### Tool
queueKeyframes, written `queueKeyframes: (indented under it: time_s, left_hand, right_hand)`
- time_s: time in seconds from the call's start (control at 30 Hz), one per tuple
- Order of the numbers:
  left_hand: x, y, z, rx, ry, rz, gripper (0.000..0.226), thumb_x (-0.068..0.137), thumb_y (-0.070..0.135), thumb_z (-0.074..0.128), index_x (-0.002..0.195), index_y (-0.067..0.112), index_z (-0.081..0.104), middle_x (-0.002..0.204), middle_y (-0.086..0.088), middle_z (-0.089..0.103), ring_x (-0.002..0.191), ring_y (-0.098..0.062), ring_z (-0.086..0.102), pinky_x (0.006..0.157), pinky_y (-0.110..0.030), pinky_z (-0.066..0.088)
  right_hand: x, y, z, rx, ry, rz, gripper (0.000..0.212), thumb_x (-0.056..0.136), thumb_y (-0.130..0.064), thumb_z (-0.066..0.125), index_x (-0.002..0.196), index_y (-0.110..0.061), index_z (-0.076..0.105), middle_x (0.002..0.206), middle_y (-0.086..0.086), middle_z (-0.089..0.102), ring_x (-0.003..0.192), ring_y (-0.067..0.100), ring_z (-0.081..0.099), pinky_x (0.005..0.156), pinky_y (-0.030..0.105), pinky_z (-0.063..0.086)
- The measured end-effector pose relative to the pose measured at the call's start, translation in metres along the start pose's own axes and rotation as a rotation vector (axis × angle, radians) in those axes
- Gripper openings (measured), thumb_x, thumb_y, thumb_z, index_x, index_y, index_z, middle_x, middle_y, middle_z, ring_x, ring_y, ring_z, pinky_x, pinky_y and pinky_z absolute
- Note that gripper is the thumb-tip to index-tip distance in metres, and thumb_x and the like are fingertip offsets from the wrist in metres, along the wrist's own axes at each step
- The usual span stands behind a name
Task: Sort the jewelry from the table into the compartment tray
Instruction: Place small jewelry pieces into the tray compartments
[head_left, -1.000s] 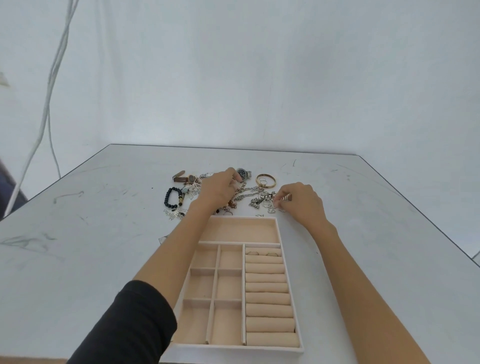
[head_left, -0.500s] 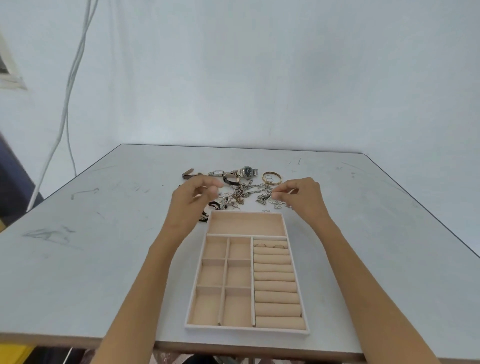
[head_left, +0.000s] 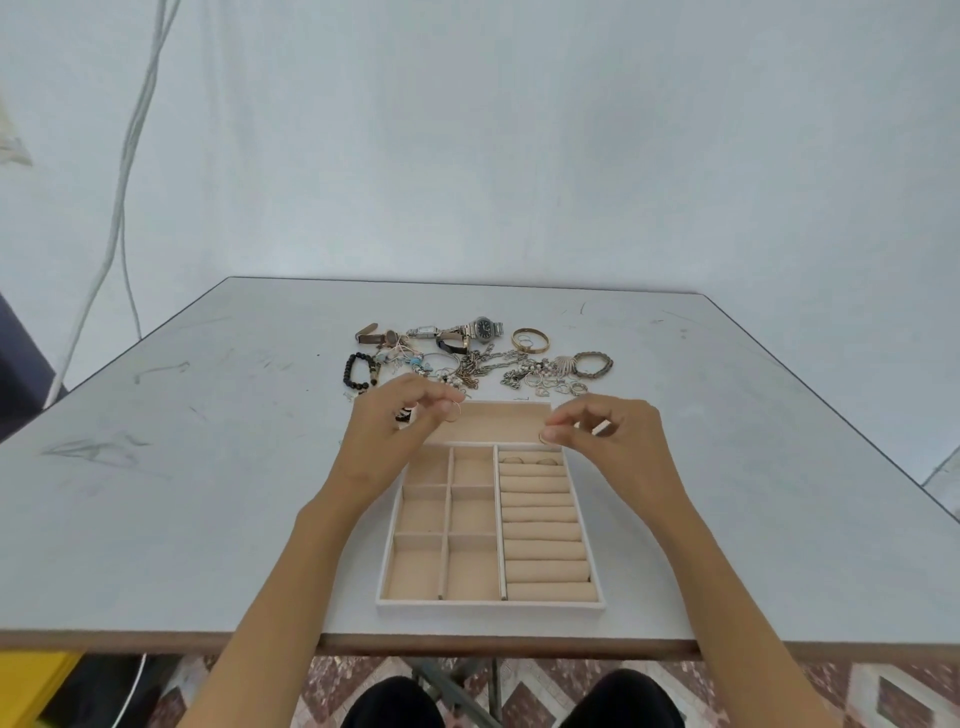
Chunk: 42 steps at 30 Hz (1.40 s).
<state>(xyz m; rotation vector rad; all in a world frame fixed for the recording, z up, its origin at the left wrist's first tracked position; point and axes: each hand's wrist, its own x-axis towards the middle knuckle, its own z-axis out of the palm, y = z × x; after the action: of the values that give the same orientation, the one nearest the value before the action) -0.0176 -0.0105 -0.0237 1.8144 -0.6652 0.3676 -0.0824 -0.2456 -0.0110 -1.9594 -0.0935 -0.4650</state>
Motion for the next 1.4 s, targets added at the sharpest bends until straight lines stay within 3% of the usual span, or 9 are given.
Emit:
queueKeyframes:
  time_s: [0.23, 0.57, 0.7, 0.87, 1.23, 1.4]
  left_hand:
    - [-0.001, -0.001, 0.0, -0.001, 0.004, -0.006, 0.014, 0.086, 0.01, 0.068, 0.091, 0.022, 0.073, 0.087, 0.003, 0.07, 0.084, -0.013, 0.063, 0.083, -0.016, 0.045]
    - [-0.002, -0.004, 0.0, 0.028, -0.003, -0.037, 0.011, 0.086, 0.012, 0.068, 0.092, 0.019, 0.074, 0.089, 0.004, 0.071, 0.086, -0.009, 0.062, 0.083, -0.024, 0.045]
    - [-0.002, -0.005, 0.0, 0.033, -0.007, -0.041, 0.01, 0.087, 0.013, 0.067, 0.089, 0.02, 0.074, 0.092, 0.003, 0.071, 0.088, -0.01, 0.062, 0.083, -0.025, 0.046]
    - [-0.002, -0.006, 0.0, 0.037, -0.008, -0.046, 0.01, 0.087, 0.013, 0.067, 0.092, 0.019, 0.075, 0.091, 0.003, 0.071, 0.088, -0.011, 0.062, 0.083, -0.026, 0.045]
    - [-0.002, -0.006, 0.0, 0.057, -0.016, -0.043, 0.011, 0.086, 0.013, 0.068, 0.092, 0.019, 0.075, 0.087, 0.005, 0.07, 0.085, -0.011, 0.061, 0.08, -0.026, 0.046]
    - [-0.002, -0.007, 0.0, 0.07, -0.023, -0.048, 0.01, 0.087, 0.014, 0.068, 0.093, 0.017, 0.075, 0.088, 0.005, 0.069, 0.085, -0.012, 0.061, 0.078, -0.027, 0.044]
  right_hand:
    - [-0.013, 0.006, -0.001, -0.055, -0.047, 0.016, 0.012, 0.068, -0.016, 0.083, 0.069, -0.025, 0.075, 0.072, -0.013, 0.07, 0.061, 0.006, 0.049, 0.058, 0.012, 0.038]
    - [-0.015, 0.009, 0.001, -0.146, -0.083, 0.02, 0.016, 0.067, -0.02, 0.084, 0.066, -0.032, 0.074, 0.075, -0.014, 0.066, 0.065, 0.006, 0.048, 0.066, 0.022, 0.036]
    - [-0.014, 0.009, 0.001, -0.151, -0.111, 0.029, 0.015, 0.071, -0.016, 0.081, 0.066, -0.028, 0.075, 0.076, -0.013, 0.064, 0.065, 0.004, 0.047, 0.065, 0.019, 0.035]
    - [-0.015, 0.01, 0.0, -0.137, -0.086, -0.025, 0.008, 0.084, -0.018, 0.071, 0.079, -0.023, 0.073, 0.079, -0.011, 0.069, 0.067, 0.003, 0.051, 0.06, 0.013, 0.038]
    - [-0.015, 0.01, 0.0, -0.162, -0.078, -0.007, 0.016, 0.073, -0.017, 0.08, 0.076, -0.03, 0.072, 0.081, -0.012, 0.067, 0.065, 0.003, 0.05, 0.063, 0.009, 0.038]
    - [-0.015, 0.01, 0.001, -0.156, -0.087, -0.016, 0.016, 0.072, -0.012, 0.081, 0.076, -0.025, 0.073, 0.081, -0.009, 0.066, 0.064, 0.003, 0.049, 0.063, 0.009, 0.038]
